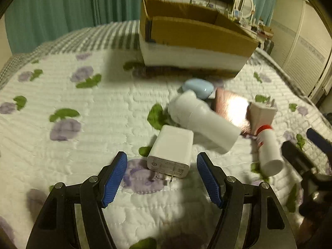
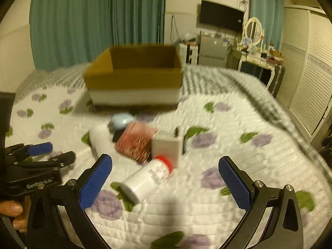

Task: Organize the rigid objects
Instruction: 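Grasp the white charger with the left tool while the right tool grasps the pill bottle, then carry the charger and pill bottle with both tools over the cardboard box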

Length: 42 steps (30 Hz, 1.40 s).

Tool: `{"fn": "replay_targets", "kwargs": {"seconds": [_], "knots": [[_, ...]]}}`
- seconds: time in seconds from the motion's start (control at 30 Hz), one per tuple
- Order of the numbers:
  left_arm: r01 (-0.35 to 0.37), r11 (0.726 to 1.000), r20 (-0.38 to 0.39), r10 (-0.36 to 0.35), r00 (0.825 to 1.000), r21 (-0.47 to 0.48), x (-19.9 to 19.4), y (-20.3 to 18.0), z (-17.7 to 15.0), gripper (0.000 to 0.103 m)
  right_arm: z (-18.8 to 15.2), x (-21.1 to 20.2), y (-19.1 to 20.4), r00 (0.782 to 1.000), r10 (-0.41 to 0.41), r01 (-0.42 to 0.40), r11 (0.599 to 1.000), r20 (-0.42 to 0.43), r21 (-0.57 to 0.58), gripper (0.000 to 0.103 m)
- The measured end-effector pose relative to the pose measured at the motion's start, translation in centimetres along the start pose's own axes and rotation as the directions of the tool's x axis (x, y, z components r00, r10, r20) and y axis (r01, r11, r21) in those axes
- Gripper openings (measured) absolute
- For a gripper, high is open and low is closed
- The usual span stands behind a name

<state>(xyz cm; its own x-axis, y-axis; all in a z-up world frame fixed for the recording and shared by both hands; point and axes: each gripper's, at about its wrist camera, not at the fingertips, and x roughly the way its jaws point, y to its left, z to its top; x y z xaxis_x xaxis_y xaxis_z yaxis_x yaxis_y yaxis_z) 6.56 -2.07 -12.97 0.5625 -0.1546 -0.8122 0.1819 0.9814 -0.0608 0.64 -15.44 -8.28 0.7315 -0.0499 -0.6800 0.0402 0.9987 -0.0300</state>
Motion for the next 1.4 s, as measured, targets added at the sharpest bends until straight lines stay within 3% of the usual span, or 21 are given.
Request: {"fn": "replay_targets", "kwargs": {"seconds": [0.17,0.47,0.5,0.53,0.6,0.67,0.8,0.93,1.07,1.17,1.4], "knots": [[0.000,1.000,0.006,0.000,1.000,-0.016,1.0,0.5,0.5,0.073,-1.1,3.3,0.0,0.995,-0.026,0.029,0.999,-0.093,0.029,0.103],[-0.039,0.999,0.032,0.038,0.999,0.034,1.8,-0.4,0.5,0.069,-1.8,5.0,0.0,0.989,-0.026,0.033,0.998,-0.144,0.050,0.103],[-0.038,0.999,0.036,0.037,0.999,0.035,1.8,-0.4,0.5,0.065,-1.7,5.0,0.1,0.990,-0.021,0.029,0.998,-0.141,0.054,0.103],[-0.018,0.999,0.038,0.016,0.999,0.041,1.7,-0.5,0.4,0.047,-1.7,5.0,0.1,0.990,-0.018,0.026,0.998,-0.138,0.056,0.103],[-0.004,0.999,0.035,0.003,0.999,0.043,1.8,-0.6,0.5,0.043,-1.8,4.9,0.2,0.991,-0.010,0.017,0.999,-0.137,0.049,0.103],[0.010,1.000,0.030,-0.011,1.000,0.029,1.8,-0.4,0.6,0.043,-1.7,4.9,0.6,0.990,-0.028,0.031,0.999,-0.135,0.022,0.094],[0.037,0.999,0.029,-0.036,0.999,-0.016,1.7,0.2,0.7,0.043,-1.8,4.8,1.1,0.989,-0.035,0.034,0.999,-0.140,-0.004,0.063],[0.019,1.000,0.048,-0.018,0.999,-0.008,1.0,-0.2,0.3,0.043,-1.8,4.7,-0.7,0.989,0.044,-0.031,0.995,-0.144,0.092,0.057],[0.015,1.000,0.070,-0.016,0.997,0.007,-0.1,-0.6,-0.1,0.043,-1.8,3.9,-1.4,0.991,0.036,-0.022,0.995,-0.132,0.102,0.049],[0.008,1.000,0.101,-0.010,0.995,0.019,-1.6,-0.8,-0.4,0.042,-1.8,2.9,-1.6,0.993,0.047,-0.037,0.994,-0.105,0.100,0.038],[-0.003,0.999,0.169,-0.002,0.986,0.032,-4.7,-0.9,-0.5,0.041,-1.8,1.4,-2.1,0.996,0.053,-0.044,0.993,-0.077,0.110,0.036]]}}
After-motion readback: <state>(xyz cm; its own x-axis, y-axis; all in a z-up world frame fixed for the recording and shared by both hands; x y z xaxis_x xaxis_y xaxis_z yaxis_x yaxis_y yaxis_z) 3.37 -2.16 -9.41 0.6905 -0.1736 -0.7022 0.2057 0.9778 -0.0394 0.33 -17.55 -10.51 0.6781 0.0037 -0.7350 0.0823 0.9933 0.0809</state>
